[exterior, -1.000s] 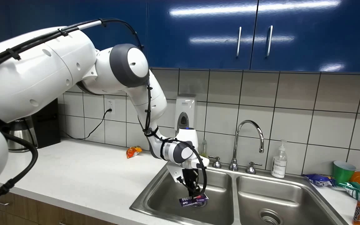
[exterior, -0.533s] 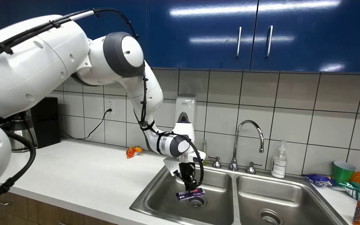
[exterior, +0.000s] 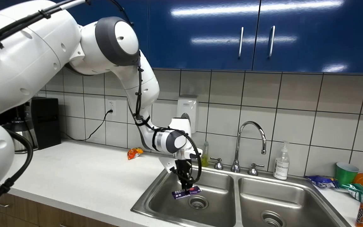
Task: Remove the packet from the sink
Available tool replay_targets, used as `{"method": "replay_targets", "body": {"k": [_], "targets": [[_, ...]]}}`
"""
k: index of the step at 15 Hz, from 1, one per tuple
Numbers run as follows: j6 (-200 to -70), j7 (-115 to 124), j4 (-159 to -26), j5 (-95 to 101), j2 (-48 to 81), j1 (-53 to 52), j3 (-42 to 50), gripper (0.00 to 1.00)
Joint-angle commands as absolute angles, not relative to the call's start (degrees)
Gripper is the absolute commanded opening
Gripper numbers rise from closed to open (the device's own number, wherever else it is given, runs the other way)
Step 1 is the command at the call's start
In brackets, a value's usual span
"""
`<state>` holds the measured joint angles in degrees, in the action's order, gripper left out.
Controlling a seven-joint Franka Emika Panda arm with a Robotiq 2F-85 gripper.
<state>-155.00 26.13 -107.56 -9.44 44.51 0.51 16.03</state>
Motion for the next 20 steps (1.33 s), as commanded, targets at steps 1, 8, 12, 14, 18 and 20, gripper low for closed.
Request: {"method": "replay_targets", "body": {"k": [1, 8, 12, 14, 18, 20], "targets": [[-156.30, 24.51, -113.66, -6.89, 39.35, -0.65, 16.60, 0.11], [-158.65, 24.01, -120.34, -3.24, 33.75, -2.44, 17.33, 0.11], [-159.58, 24.46, -123.91, -0.57, 30.36, -4.06, 18.19, 0.11], [-159.96, 24.63, -125.52, 0.78, 28.75, -5.01, 18.72, 0.11], [-160.55, 25.13, -128.41, 3.61, 25.75, -6.98, 19.65, 0.11], [-160.61, 25.14, -129.49, 4.99, 24.65, -7.71, 19.83, 0.11]]}}
